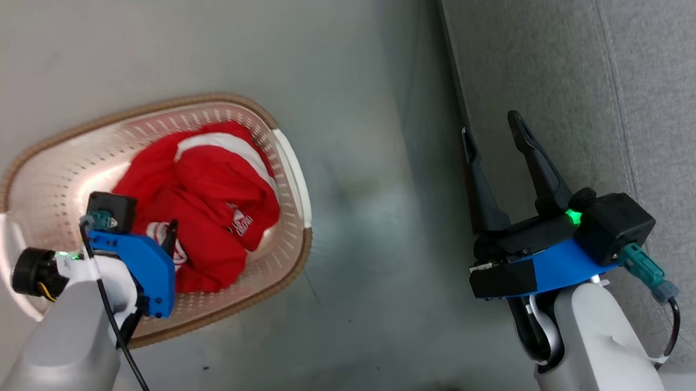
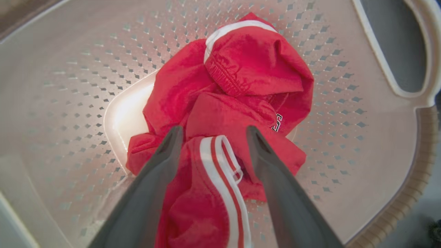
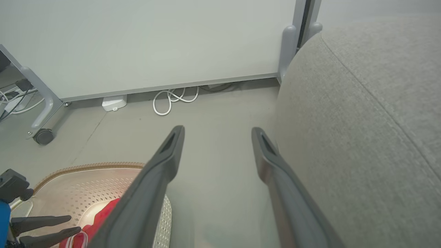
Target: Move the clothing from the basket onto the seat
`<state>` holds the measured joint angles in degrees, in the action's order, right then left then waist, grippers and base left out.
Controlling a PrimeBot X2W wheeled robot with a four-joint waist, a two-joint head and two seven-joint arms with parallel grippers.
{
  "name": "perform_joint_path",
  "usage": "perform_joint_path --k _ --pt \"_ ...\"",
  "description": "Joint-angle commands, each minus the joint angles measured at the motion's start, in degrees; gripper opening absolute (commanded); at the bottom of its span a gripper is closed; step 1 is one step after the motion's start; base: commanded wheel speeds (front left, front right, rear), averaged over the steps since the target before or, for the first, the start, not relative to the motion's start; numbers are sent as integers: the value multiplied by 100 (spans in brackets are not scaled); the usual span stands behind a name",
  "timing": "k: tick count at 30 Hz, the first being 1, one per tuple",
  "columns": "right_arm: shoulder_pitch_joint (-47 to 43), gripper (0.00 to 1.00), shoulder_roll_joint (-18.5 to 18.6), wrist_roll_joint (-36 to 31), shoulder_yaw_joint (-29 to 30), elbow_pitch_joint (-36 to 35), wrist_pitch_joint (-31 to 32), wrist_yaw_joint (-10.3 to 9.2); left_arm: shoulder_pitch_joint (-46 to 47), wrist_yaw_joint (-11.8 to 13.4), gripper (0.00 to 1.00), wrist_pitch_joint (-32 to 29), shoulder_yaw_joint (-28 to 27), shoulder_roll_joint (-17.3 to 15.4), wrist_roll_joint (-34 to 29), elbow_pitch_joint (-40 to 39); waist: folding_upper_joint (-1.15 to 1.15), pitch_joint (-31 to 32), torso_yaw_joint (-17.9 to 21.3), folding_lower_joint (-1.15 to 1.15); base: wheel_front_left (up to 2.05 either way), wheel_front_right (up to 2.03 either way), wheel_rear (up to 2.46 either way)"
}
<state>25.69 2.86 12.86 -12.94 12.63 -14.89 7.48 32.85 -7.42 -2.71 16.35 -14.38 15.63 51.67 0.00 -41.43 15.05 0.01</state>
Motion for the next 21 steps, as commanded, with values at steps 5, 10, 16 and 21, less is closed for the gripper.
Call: perform_joint_path --k 5,10,16,21 --pt "169 100 4 175 -87 -168 -35 2 357 73 100 -189 85 -209 -120 270 0 -561 288 -1 0 0 0" --pt "228 100 6 290 -144 -346 -35 2 507 298 100 -527 108 -342 -163 613 0 -748 366 -1 0 0 0" --pt "259 100 5 340 -129 -395 -35 3 582 382 0 -702 193 -325 -174 755 0 -797 380 -1 0 0 0" --pt "253 100 6 349 -113 -387 -35 3 645 346 0 -690 237 -294 -150 758 0 -794 364 -1 0 0 0"
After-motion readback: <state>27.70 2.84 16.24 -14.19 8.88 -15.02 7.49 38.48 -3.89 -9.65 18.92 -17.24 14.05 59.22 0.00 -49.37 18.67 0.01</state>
